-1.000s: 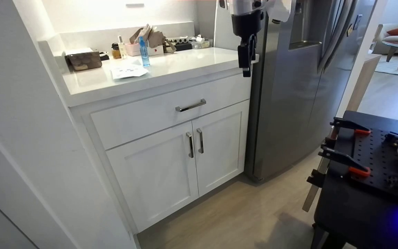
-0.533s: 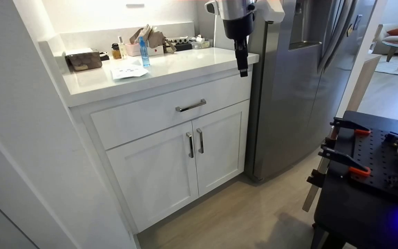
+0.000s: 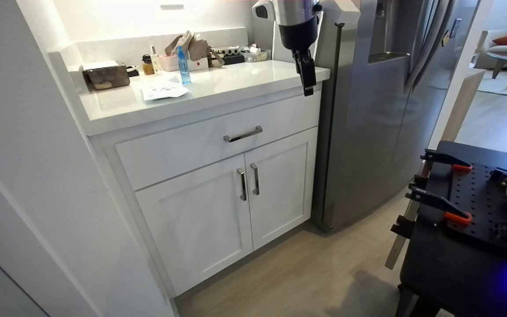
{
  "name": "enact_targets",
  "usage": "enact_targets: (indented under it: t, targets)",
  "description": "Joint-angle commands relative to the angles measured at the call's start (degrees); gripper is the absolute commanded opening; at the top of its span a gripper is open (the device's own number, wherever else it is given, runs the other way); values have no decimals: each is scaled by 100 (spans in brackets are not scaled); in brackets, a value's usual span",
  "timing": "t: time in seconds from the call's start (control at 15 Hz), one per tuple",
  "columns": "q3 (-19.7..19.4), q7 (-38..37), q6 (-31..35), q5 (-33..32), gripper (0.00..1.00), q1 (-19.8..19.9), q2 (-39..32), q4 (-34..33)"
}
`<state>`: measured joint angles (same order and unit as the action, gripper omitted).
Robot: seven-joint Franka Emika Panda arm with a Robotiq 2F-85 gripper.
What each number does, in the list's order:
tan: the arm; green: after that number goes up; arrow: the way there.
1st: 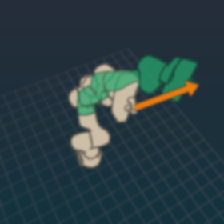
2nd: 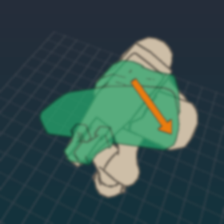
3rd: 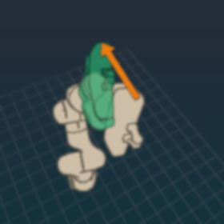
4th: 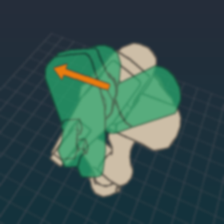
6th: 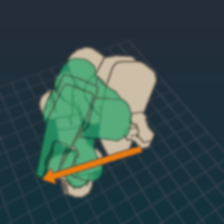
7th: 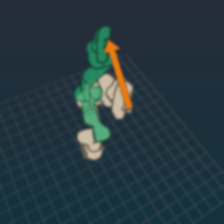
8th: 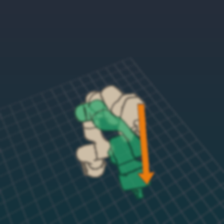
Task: Open the drawer
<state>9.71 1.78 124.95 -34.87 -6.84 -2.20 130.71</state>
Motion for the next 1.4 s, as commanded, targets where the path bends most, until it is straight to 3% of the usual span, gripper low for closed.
enact_targets:
  t: [0.0, 0.47, 0.67, 1.07, 1.33]
  targets:
    - [-24, 865, -177, 50, 100, -94, -127, -155]
    - [-52, 838, -113, 18, 100, -103, -126, -46]
    - [16, -565, 196, -1097, 100, -272, 107, 351]
    - [133, -3235, 867, -2717, 100, -518, 217, 928]
    - [226, -4174, 725, -3687, 100, -602, 205, 1051]
